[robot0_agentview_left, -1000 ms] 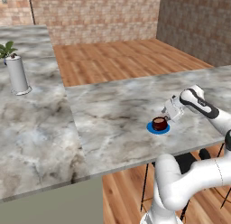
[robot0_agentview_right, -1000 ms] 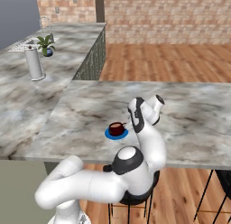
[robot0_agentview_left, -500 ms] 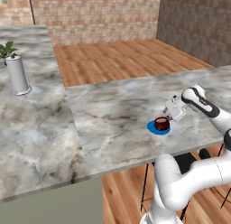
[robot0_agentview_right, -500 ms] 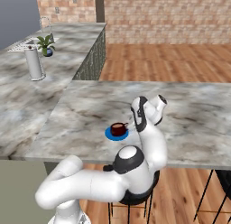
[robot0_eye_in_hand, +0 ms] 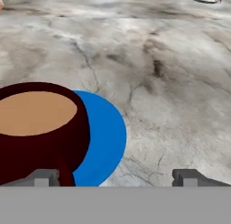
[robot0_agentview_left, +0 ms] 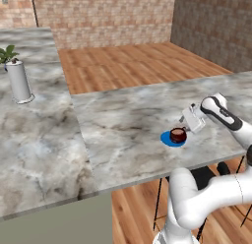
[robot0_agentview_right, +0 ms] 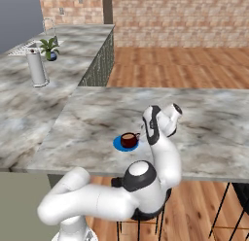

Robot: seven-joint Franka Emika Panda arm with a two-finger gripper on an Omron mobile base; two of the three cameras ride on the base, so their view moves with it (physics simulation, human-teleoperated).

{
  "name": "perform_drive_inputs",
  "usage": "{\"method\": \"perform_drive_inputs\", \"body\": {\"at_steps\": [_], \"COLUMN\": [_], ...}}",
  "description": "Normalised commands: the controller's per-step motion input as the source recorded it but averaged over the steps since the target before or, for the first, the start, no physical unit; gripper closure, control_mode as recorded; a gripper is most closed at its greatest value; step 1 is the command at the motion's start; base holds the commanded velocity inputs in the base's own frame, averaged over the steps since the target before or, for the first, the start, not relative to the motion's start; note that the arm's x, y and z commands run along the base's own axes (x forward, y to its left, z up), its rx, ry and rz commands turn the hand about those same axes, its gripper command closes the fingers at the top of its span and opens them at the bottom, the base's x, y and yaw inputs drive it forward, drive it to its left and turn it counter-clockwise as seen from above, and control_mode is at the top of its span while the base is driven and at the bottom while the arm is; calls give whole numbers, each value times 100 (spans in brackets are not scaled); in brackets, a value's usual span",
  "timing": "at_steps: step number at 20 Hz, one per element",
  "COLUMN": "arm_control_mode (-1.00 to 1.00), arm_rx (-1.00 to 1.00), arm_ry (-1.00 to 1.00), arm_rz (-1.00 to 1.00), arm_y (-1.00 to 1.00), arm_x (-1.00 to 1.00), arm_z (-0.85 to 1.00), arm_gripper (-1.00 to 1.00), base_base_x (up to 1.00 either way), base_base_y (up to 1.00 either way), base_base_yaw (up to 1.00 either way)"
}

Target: Pick the cup of tea, navigate to the dining table, and place it on the saucer.

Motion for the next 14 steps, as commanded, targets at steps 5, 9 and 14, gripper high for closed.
{"method": "perform_drive_inputs", "body": {"at_steps": [5,9,14], "arm_control_mode": [-100,-100,-100], "arm_rx": [0,0,0], "arm_ry": [-21,-23,-5], "arm_rz": [0,0,0], "arm_y": [0,0,0], "arm_x": [0,0,0], "arm_z": [-23,-21,4], "arm_gripper": [-100,-100,-100], "base_base_x": [0,0,0], "base_base_y": [0,0,0], "base_base_yaw": [0,0,0]}}
